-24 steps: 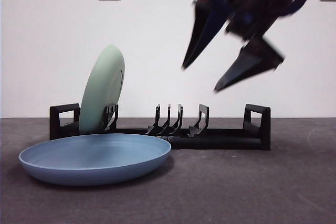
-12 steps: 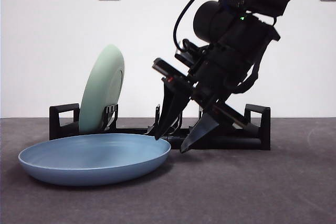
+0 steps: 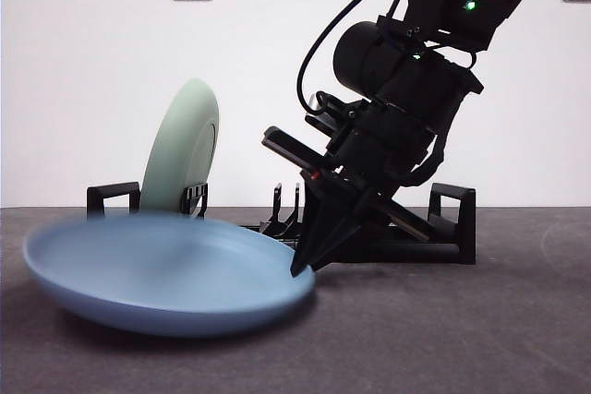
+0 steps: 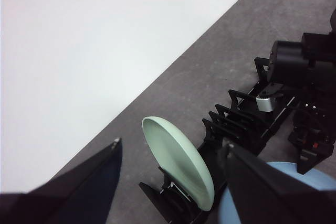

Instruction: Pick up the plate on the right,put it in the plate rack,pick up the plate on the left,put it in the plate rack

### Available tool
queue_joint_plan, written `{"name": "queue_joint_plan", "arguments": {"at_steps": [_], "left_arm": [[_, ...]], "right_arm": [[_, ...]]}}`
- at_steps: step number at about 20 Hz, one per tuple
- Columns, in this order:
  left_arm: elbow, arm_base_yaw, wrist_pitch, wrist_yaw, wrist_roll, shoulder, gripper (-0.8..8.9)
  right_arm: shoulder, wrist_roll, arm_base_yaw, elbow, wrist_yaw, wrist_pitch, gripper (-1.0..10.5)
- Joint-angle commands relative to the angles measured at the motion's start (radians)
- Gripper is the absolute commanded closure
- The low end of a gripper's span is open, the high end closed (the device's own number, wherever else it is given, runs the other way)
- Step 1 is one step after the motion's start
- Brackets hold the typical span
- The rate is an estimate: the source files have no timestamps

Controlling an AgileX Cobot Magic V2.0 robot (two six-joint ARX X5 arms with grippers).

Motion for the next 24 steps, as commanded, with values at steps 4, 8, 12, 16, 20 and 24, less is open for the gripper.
{"name": "queue_joint_plan", "arguments": {"at_steps": [4, 8, 12, 16, 20, 24], "left_arm": [[-0.003, -0.004, -0.055, 0.002, 0.005, 0.015, 4.99], [-0.003, -0.037, -0.119, 0.074, 0.005, 0.065, 4.99], [-0.003, -0.138, -0.147, 0.113, 0.005, 0.164, 4.99], [-0.003, -0.284, -0.170, 0.103, 0.005, 0.294, 4.99], [-0.003, -0.419, -0.171, 0.081, 0.010, 0.405, 4.99], [-0.003, -0.511, -0.171, -0.010, 0.009, 0.483, 4.99]], "right_arm": [[0.015, 0.011, 0.010, -0.001, 0.050, -0.016, 9.6], [-0.031, 0.009, 0.010, -0.001, 0.048, -0.101, 9.6], [-0.138, -0.006, 0.006, -0.001, 0.049, -0.199, 9.6], [-0.269, -0.045, -0.009, -0.001, 0.052, -0.294, 9.6], [-0.345, -0.058, -0.055, -0.001, 0.106, -0.350, 9.6], [-0.378, -0.063, -0.094, -0.001, 0.097, -0.407, 9.6]]}}
